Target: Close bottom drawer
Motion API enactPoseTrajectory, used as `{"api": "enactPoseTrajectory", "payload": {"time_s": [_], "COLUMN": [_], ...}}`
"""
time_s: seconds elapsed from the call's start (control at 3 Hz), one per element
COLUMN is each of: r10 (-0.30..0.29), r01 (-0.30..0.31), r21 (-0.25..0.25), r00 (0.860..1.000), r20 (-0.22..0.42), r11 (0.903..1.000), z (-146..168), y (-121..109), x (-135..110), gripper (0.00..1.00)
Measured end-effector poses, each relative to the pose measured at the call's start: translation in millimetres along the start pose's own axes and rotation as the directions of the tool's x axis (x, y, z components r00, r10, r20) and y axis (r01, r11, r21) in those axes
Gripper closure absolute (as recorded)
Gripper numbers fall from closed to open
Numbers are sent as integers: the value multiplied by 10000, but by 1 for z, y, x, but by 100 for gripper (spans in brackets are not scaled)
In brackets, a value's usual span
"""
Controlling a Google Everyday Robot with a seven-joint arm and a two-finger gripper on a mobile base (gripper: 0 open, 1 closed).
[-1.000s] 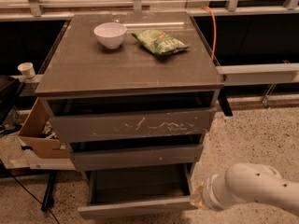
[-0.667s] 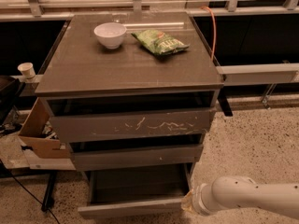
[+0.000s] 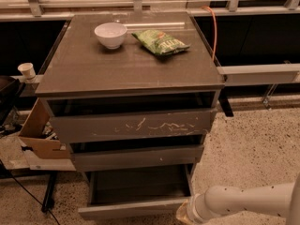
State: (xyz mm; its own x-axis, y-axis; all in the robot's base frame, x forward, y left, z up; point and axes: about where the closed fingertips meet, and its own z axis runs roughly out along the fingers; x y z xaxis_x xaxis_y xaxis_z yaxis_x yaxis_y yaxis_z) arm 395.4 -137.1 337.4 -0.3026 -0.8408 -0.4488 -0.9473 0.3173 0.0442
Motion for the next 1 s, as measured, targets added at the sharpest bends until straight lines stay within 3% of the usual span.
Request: {"api": "enactPoseTrajectory", "payload": {"time_s": [0.33, 1.0], "r10": [0, -364], "r01": [0, 358], "r21": [0, -448], "r00": [10000, 9992], "r20": [0, -134], "r11": [10000, 9984], "z": [0, 65], "y": [0, 13], "x": [0, 22], "gripper": [100, 100]}}
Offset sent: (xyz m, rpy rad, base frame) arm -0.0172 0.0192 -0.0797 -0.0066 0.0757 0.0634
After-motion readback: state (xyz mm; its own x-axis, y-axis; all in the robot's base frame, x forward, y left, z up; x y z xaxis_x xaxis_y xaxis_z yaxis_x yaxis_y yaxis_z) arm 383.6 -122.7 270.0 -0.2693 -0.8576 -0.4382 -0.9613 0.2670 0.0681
